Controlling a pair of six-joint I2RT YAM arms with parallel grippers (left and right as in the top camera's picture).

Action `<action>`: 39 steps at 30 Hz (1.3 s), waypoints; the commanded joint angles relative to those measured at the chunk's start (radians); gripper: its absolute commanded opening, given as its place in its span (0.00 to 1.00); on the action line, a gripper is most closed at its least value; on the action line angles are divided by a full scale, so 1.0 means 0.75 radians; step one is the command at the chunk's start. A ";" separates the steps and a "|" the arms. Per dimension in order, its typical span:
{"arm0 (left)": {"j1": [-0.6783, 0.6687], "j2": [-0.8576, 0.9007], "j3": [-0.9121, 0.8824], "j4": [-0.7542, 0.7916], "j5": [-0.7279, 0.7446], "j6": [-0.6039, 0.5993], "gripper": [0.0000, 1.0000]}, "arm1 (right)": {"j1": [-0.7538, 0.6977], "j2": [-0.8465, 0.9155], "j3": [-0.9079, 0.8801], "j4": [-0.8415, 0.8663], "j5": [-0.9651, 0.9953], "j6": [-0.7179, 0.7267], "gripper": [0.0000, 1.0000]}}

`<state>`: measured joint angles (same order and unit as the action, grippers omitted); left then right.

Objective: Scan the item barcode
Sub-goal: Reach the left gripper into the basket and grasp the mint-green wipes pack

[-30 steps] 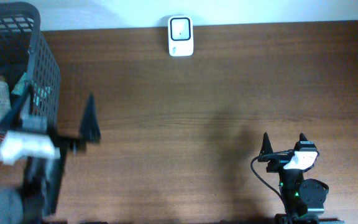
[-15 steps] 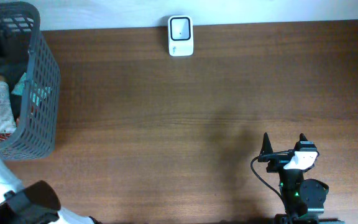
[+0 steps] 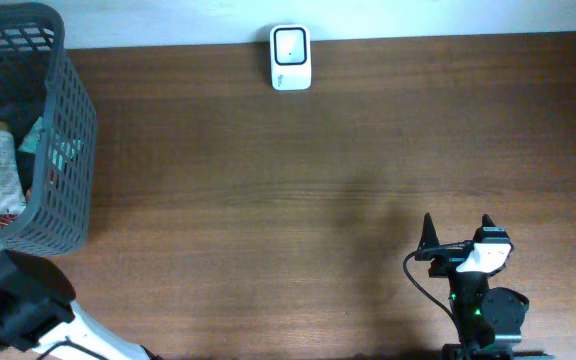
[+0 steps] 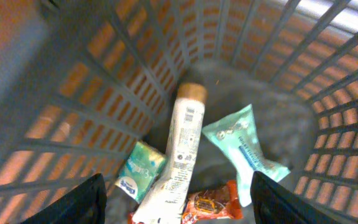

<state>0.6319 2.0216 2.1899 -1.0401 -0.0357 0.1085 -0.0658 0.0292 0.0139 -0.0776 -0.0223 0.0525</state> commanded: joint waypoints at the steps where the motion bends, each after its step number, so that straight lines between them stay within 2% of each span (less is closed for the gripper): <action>1: -0.008 0.103 0.012 -0.013 -0.022 -0.011 0.72 | -0.009 -0.008 -0.011 -0.003 0.016 0.006 0.99; 3: -0.010 0.174 0.012 -0.018 -0.022 0.002 0.59 | -0.009 -0.008 -0.011 -0.003 0.016 0.006 0.99; 5: -0.010 0.216 0.012 -0.017 -0.022 0.002 0.56 | -0.009 -0.008 -0.011 -0.003 0.016 0.006 0.99; 9: -0.025 0.289 0.004 -0.017 -0.002 0.001 0.58 | -0.009 -0.008 -0.011 -0.003 0.016 0.006 0.99; 12: -0.044 0.354 0.004 -0.018 0.328 -0.034 0.63 | -0.009 -0.008 -0.011 -0.003 0.016 0.006 0.99; 14: -0.064 0.377 0.004 -0.017 0.328 -0.115 0.72 | -0.009 -0.008 -0.011 -0.003 0.016 0.006 0.99; 17: -0.097 0.435 0.003 -0.032 0.322 -0.258 0.72 | -0.009 -0.008 -0.011 -0.003 0.016 0.006 0.99; 18: -0.106 0.456 0.003 -0.037 0.310 -0.283 0.74 | -0.009 -0.008 -0.011 -0.003 0.016 0.006 0.99; 19: -0.110 0.471 0.003 -0.039 0.291 -0.295 0.78 | -0.009 -0.008 -0.011 -0.003 0.016 0.006 0.99; 23: -0.116 0.556 0.003 -0.053 0.271 -0.304 0.77 | -0.009 -0.008 -0.011 -0.003 0.016 0.006 0.99; 27: -0.119 0.579 0.003 -0.061 0.210 -0.304 0.56 | -0.009 -0.008 -0.011 -0.003 0.016 0.006 0.99; 28: -0.118 0.577 0.004 -0.063 0.174 -0.303 0.13 | -0.009 -0.008 -0.011 -0.003 0.016 0.006 0.99; 29: -0.116 0.574 0.004 -0.068 0.165 -0.303 0.00 | -0.009 -0.008 -0.011 -0.003 0.016 0.006 0.99; 35: -0.112 0.435 0.056 -0.106 0.169 -0.304 0.00 | -0.009 -0.008 -0.011 -0.003 0.016 0.006 0.99; 39: -0.112 0.224 0.123 -0.152 0.367 -0.304 0.00 | -0.009 -0.008 -0.011 -0.003 0.016 0.006 0.99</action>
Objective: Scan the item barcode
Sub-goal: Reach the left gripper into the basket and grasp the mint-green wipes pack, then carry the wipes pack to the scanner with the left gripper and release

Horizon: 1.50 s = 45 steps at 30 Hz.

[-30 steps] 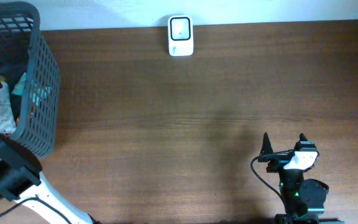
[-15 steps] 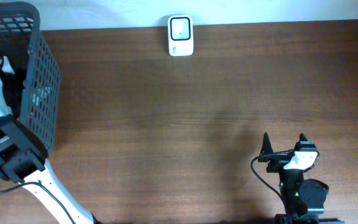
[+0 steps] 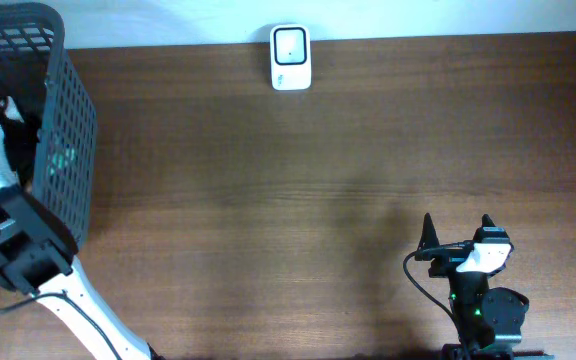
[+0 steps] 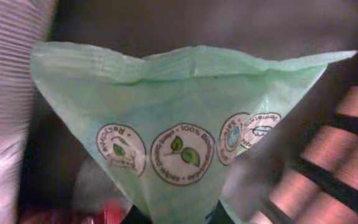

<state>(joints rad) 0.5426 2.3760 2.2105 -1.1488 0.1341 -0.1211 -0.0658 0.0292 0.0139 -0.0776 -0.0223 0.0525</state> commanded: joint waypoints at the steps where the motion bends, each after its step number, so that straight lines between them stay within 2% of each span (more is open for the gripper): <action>1: 0.007 -0.322 0.097 -0.006 0.209 0.002 0.00 | -0.009 -0.008 -0.011 -0.003 0.016 0.006 0.99; 5: 0.008 -0.595 0.097 0.010 0.246 -0.023 0.00 | -0.009 -0.008 -0.011 -0.003 0.016 0.006 0.99; 7: 0.008 -0.721 0.097 0.003 0.247 -0.134 0.00 | -0.009 -0.008 -0.011 -0.003 0.016 0.006 0.99; 8: 0.008 -0.768 0.097 -0.004 0.275 -0.242 0.00 | -0.009 -0.008 -0.011 -0.003 0.016 0.006 0.99; 9: 0.006 -0.816 0.097 -0.006 0.415 -0.322 0.00 | -0.009 -0.008 -0.011 -0.003 0.016 0.006 0.99; 12: -0.034 -0.875 0.097 0.020 0.828 -0.325 0.00 | -0.009 -0.008 -0.011 -0.003 0.016 0.006 0.99; 13: -0.069 -0.880 0.097 0.017 0.891 -0.293 0.00 | -0.009 -0.008 -0.011 -0.003 0.016 0.006 0.99; 14: -0.174 -0.879 0.096 -0.028 0.912 -0.101 0.00 | -0.009 -0.008 -0.011 -0.003 0.016 0.006 0.99; 15: -0.251 -0.877 0.089 -0.085 0.873 0.014 0.00 | -0.009 -0.008 -0.011 -0.003 0.016 0.006 0.99; 17: -0.434 -0.863 0.058 -0.214 0.705 0.135 0.00 | -0.009 -0.008 -0.011 -0.003 0.016 0.006 0.99; 22: -0.880 -0.802 -0.167 -0.219 0.389 0.132 0.00 | -0.009 -0.008 -0.011 -0.003 0.016 0.006 0.99; 23: -0.942 -0.784 -0.216 -0.200 0.291 0.108 0.00 | -0.009 -0.008 -0.011 -0.003 0.016 0.006 0.99; 25: -1.071 -0.723 -0.313 -0.168 0.049 -0.105 0.00 | -0.009 -0.008 -0.011 -0.003 0.016 0.006 0.99; 26: -1.128 -0.686 -0.369 -0.142 -0.017 -0.228 0.00 | -0.009 -0.008 -0.011 -0.003 0.016 0.006 0.99; 27: -1.172 -0.655 -0.419 -0.097 -0.028 -0.296 0.04 | -0.009 -0.008 -0.011 -0.003 0.016 0.006 0.99; 30: -1.312 -0.526 -0.546 0.105 -0.026 -0.368 0.05 | -0.009 -0.008 -0.011 -0.003 0.016 0.006 0.99; 33: -1.392 -0.392 -0.572 0.278 -0.071 -0.368 0.06 | -0.009 -0.008 -0.011 -0.003 0.016 0.006 0.99; 35: -1.418 -0.309 -0.572 0.379 -0.071 -0.389 0.13 | -0.009 -0.008 -0.011 -0.003 0.016 0.006 0.99; 36: -1.428 -0.270 -0.572 0.429 -0.070 -0.413 0.30 | -0.009 -0.008 -0.011 -0.003 0.016 0.006 0.99; 37: -1.434 -0.245 -0.572 0.459 -0.070 -0.422 0.70 | -0.009 -0.008 -0.011 -0.003 0.016 0.006 0.99; 38: -1.437 -0.229 -0.572 0.486 -0.068 -0.422 0.77 | -0.009 -0.008 -0.011 -0.003 0.016 0.006 0.99; 41: -1.432 -0.232 -0.540 0.505 -0.058 -0.421 0.82 | -0.009 -0.008 -0.011 -0.003 0.016 0.006 0.99; 45: -1.389 -0.289 -0.310 0.334 -0.055 -0.421 0.77 | -0.009 -0.008 -0.011 -0.003 0.016 0.006 0.99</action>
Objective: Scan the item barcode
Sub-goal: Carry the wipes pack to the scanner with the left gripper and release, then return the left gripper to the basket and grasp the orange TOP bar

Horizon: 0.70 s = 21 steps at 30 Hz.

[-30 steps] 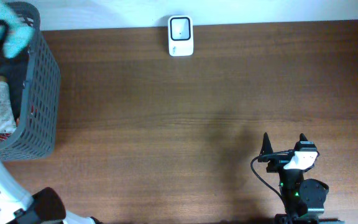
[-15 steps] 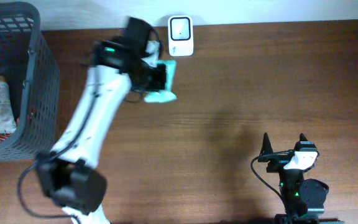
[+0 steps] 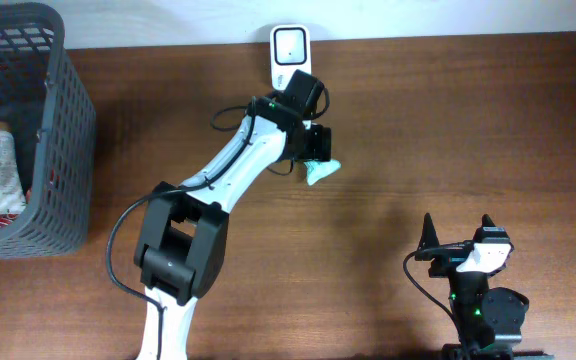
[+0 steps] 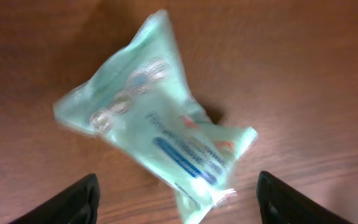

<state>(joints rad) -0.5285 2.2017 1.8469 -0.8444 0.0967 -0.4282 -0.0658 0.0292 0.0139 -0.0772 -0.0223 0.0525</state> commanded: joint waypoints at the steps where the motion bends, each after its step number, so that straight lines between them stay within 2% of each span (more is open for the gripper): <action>1: 0.069 -0.091 0.259 -0.136 -0.006 -0.011 0.77 | -0.009 -0.008 -0.011 -0.003 0.016 0.006 0.99; 7: 0.325 -0.340 0.627 -0.369 -0.011 0.079 0.81 | -0.009 -0.008 -0.011 -0.003 0.016 0.006 0.99; 10: 0.511 -0.484 0.640 -0.375 -0.021 0.090 0.81 | -0.009 -0.008 -0.011 -0.003 0.016 0.006 0.99; 14: 0.710 -0.537 0.640 -0.425 -0.020 0.197 0.82 | -0.009 -0.008 -0.011 -0.003 0.016 0.006 0.99; 15: 0.757 -0.536 0.640 -0.457 -0.021 0.230 0.88 | -0.009 -0.008 -0.011 -0.003 0.016 0.006 0.99; 17: 0.829 -0.535 0.636 -0.512 -0.022 0.266 0.91 | -0.009 -0.008 -0.011 -0.003 0.016 0.006 0.99; 18: 0.885 -0.535 0.636 -0.546 -0.046 0.266 0.98 | -0.009 -0.008 -0.011 -0.003 0.016 0.006 0.99; 21: 0.997 -0.535 0.636 -0.582 -0.065 0.265 0.99 | -0.009 -0.008 -0.011 -0.003 0.016 0.006 0.99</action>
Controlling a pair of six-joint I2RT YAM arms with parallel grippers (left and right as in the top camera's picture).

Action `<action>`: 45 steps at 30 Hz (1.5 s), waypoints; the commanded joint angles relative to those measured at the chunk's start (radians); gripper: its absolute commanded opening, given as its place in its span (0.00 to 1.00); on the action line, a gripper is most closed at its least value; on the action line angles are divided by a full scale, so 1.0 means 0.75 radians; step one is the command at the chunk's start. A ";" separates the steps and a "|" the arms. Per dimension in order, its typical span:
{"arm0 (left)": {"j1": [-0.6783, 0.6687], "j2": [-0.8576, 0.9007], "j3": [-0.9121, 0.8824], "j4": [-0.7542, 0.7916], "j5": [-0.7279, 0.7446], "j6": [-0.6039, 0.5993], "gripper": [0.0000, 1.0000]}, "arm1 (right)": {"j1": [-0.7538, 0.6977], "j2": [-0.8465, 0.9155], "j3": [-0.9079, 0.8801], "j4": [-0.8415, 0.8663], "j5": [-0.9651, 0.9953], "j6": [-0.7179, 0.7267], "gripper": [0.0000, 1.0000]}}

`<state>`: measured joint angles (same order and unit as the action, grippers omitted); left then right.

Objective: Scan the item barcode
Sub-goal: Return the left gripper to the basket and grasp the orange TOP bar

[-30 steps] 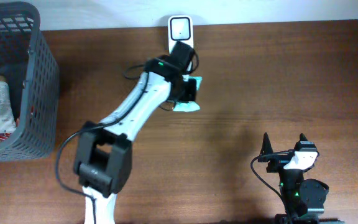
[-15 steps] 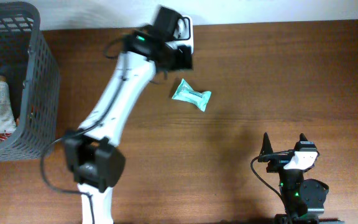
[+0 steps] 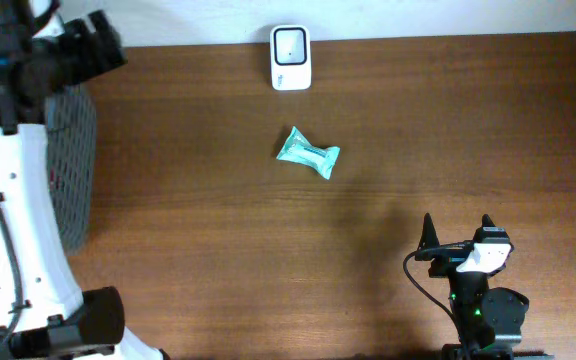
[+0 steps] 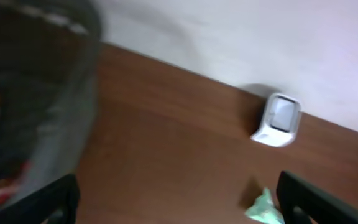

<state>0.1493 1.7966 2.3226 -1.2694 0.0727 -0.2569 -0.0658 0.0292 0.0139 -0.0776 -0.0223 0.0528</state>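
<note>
The item, a pale green packet (image 3: 308, 153), lies flat on the brown table a short way in front of the white scanner (image 3: 290, 57). In the left wrist view the scanner (image 4: 279, 119) stands at the far edge by the wall. A corner of the packet (image 4: 265, 208) shows by the right finger. My left gripper (image 3: 103, 48) is raised at the far left next to the basket. It is open (image 4: 179, 208) with nothing between its fingers. My right gripper (image 3: 458, 232) stands open at the near right, far from the packet.
A dark grey mesh basket (image 3: 76, 170) stands at the left edge, mostly hidden under my white left arm. The left wrist view shows its blurred wall (image 4: 48, 118) with some contents at the far left. A white wall borders the table's far edge.
My left gripper was open just above the packet on the table in front of the scanner. It is now far to the left by the basket. The packet stays on the table.
My left gripper hung open over the items in the basket, then was down in it right at the green packet. Later the packet lay on the table near the scanner under the open gripper. Now that gripper is back by the basket. The right arm never moved.
</note>
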 commanded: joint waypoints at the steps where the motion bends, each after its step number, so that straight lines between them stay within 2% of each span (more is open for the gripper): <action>1: 0.117 0.005 0.002 -0.016 -0.034 0.037 0.99 | -0.009 -0.008 -0.011 -0.003 0.016 0.006 0.99; 11: 0.314 0.032 -0.005 -0.086 -0.154 0.037 0.99 | -0.009 -0.008 -0.011 -0.003 0.016 0.006 0.99; 22: 0.317 0.135 -0.025 -0.076 -0.167 0.036 0.99 | -0.009 -0.008 -0.011 -0.003 0.016 0.006 0.99; 26: 0.317 0.141 -0.042 -0.076 -0.303 0.036 0.99 | -0.009 -0.008 -0.011 -0.003 0.016 0.006 0.99; 35: 0.330 0.248 -0.192 -0.043 -0.309 0.033 0.99 | -0.009 -0.008 -0.011 -0.003 0.016 0.006 0.99; 41: 0.453 0.317 -0.193 -0.100 -0.279 -0.061 0.99 | -0.009 -0.008 -0.011 -0.003 0.016 0.006 0.99; 45: 0.463 0.380 -0.319 -0.062 -0.269 -0.087 0.99 | -0.009 -0.008 -0.011 -0.003 0.016 0.006 0.99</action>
<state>0.4984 2.0327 2.1571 -1.3357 -0.1463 -0.2893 -0.0658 0.0292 0.0139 -0.0776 -0.0223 0.0525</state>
